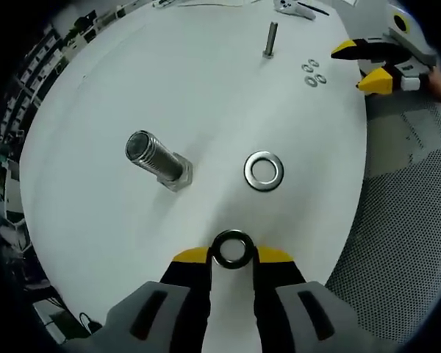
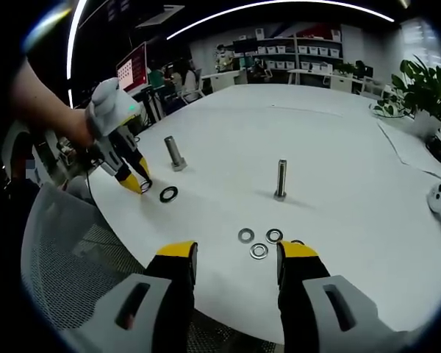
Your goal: Place the washer onto the threaded stud by aligning its center hole with the stud, sliding it down to the base, and recovering from edge contact or off-axis alignment until the washer reaches the visible bottom stop.
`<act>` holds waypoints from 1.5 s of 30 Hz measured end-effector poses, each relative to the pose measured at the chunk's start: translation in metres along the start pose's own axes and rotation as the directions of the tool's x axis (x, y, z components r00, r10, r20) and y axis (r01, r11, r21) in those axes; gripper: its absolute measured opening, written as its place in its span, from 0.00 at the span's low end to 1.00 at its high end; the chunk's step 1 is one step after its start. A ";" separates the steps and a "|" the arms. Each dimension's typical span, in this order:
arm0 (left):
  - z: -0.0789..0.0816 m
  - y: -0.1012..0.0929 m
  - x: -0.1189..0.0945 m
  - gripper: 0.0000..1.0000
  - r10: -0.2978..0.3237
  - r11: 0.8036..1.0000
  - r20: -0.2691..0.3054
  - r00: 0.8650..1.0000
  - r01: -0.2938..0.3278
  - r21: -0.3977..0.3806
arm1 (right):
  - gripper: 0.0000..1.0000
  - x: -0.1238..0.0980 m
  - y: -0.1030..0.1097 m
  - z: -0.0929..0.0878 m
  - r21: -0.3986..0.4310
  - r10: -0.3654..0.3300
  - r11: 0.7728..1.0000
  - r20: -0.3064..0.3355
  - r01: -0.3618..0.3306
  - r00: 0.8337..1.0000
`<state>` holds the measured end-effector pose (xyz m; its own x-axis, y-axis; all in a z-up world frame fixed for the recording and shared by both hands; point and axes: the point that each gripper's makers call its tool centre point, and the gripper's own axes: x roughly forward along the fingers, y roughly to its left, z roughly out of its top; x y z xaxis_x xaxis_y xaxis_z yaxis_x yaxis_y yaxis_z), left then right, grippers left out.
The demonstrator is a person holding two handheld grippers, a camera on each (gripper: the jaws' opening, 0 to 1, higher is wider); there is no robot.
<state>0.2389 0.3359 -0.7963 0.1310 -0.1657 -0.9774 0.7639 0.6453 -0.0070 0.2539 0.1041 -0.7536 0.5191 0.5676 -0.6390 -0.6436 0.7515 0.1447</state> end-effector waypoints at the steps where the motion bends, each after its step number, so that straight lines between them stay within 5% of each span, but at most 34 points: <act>1: 0.000 0.000 0.000 0.18 0.000 1.000 0.001 1.000 0.000 0.003 | 0.46 0.000 0.000 0.000 0.000 0.000 1.000 -0.001 0.000 1.000; 15: 0.008 0.013 -0.013 0.18 0.011 1.000 0.041 0.999 -0.012 0.014 | 0.46 0.000 0.000 -0.001 0.000 0.001 1.000 -0.004 -0.001 1.000; 45: 0.072 0.045 -0.069 0.19 0.057 0.992 0.188 0.981 -0.077 0.100 | 0.45 0.000 -0.002 -0.002 0.006 -0.009 1.000 -0.009 0.009 1.000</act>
<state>0.3097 0.3228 -0.7137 0.2908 -0.2657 -0.9192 0.8111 0.5780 0.0895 0.2542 0.1021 -0.7555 0.5196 0.5580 -0.6471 -0.6359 0.7584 0.1433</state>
